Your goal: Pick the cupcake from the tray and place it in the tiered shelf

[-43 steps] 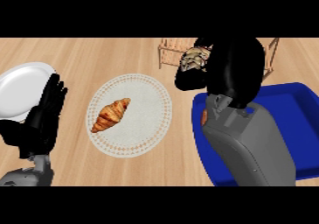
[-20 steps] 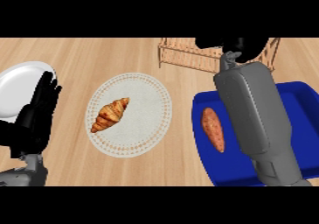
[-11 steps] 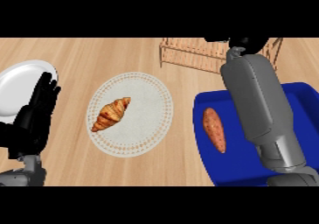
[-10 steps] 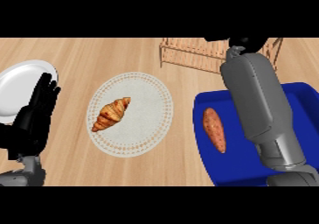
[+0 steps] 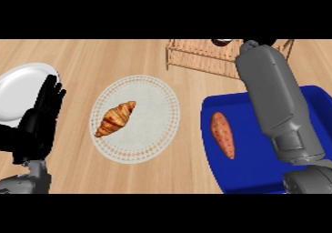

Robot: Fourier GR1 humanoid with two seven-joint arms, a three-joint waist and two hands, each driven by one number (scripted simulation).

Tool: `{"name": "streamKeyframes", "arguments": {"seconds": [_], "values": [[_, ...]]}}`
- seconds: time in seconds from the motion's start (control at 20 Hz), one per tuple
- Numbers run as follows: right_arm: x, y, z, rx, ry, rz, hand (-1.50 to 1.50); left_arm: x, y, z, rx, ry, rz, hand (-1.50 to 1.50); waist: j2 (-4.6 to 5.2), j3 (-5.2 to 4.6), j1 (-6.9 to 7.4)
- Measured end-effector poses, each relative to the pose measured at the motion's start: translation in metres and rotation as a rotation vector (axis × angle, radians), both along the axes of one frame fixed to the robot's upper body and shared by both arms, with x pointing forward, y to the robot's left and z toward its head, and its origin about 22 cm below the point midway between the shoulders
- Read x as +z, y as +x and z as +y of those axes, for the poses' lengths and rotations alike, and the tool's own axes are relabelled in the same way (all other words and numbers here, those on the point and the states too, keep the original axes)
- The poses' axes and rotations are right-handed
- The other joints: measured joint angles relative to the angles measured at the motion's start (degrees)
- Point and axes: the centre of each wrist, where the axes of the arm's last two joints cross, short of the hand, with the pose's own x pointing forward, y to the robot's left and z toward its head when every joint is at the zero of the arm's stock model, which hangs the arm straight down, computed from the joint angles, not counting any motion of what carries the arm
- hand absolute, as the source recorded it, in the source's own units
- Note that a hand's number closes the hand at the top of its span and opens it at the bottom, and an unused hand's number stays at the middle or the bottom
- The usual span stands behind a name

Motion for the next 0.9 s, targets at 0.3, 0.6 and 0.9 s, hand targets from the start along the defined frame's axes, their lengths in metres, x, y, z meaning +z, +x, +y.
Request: {"name": "streamKeyframes", "arguments": {"seconds": [0.3,0.6,0.9], "values": [[0.017,0.001,-0.005,0.033,0.056,-0.120,-1.50,0.000,-0.001,-0.002,0.005,-0.002,-0.001,0.00,-0.18,0.00,-0.34],[0.039,-0.007,-0.025,-0.040,0.110,-0.218,-1.50,0.002,-0.001,-0.004,0.021,0.001,0.001,0.00,-0.49,-0.03,-1.16],[0.051,-0.035,-0.054,-0.153,0.176,-0.232,-1.50,-0.004,-0.002,0.005,0.047,0.007,0.015,0.00,-1.05,-0.06,-2.72]]}}
